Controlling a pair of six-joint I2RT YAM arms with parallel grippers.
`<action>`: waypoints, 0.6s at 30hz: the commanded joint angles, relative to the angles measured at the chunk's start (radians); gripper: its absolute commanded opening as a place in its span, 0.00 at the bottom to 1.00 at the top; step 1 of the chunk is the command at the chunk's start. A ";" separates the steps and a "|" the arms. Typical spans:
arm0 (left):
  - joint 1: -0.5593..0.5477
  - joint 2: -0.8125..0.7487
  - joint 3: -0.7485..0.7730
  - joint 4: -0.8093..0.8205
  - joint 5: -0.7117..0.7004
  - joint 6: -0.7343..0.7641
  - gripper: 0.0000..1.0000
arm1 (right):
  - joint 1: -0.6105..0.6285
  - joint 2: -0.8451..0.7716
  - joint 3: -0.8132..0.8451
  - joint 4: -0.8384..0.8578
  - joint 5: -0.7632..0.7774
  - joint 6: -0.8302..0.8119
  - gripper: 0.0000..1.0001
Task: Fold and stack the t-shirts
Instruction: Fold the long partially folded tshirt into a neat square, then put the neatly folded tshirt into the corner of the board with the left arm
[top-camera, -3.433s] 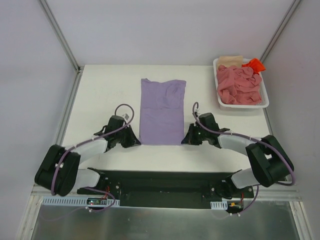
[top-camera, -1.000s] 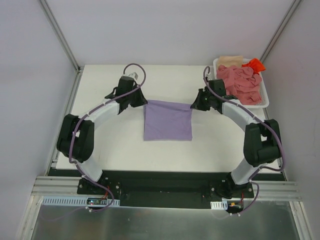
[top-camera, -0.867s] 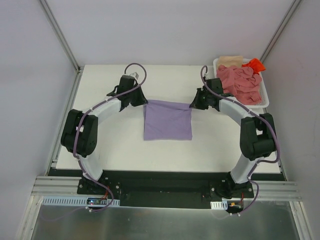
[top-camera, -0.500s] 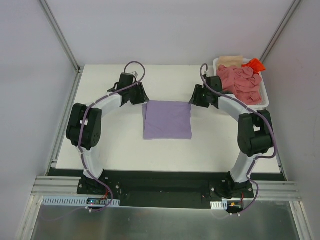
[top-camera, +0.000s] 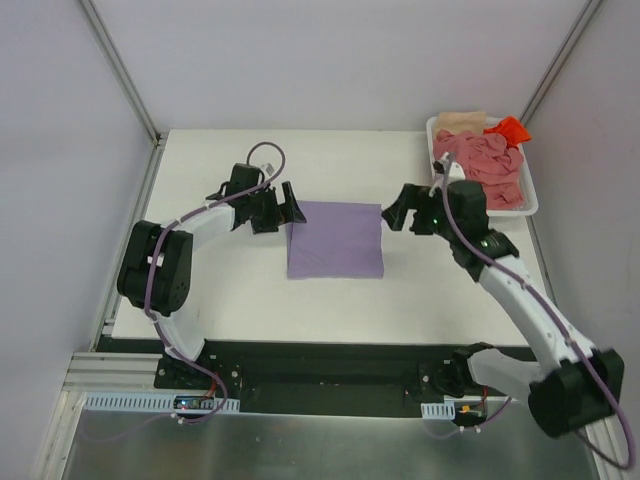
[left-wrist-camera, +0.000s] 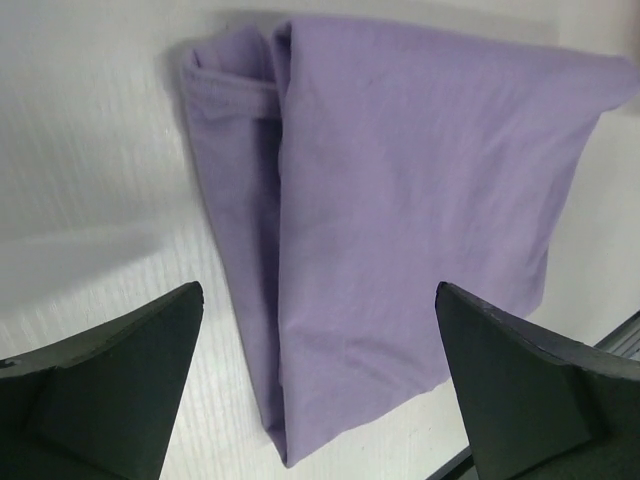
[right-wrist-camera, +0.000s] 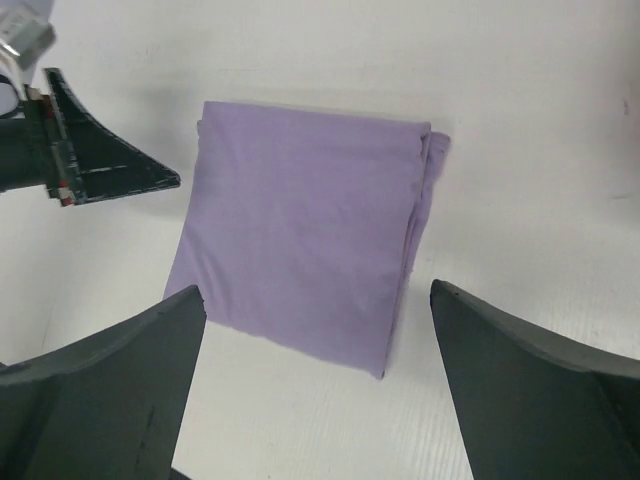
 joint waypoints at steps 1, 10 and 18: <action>-0.029 -0.035 -0.066 -0.003 0.000 -0.005 0.99 | -0.009 -0.255 -0.197 -0.007 0.064 0.058 0.96; -0.063 0.131 0.024 -0.029 -0.103 -0.004 0.84 | -0.009 -0.660 -0.466 -0.004 0.118 0.152 0.96; -0.129 0.217 0.084 -0.101 -0.209 0.002 0.39 | -0.009 -0.765 -0.490 -0.041 0.095 0.184 0.96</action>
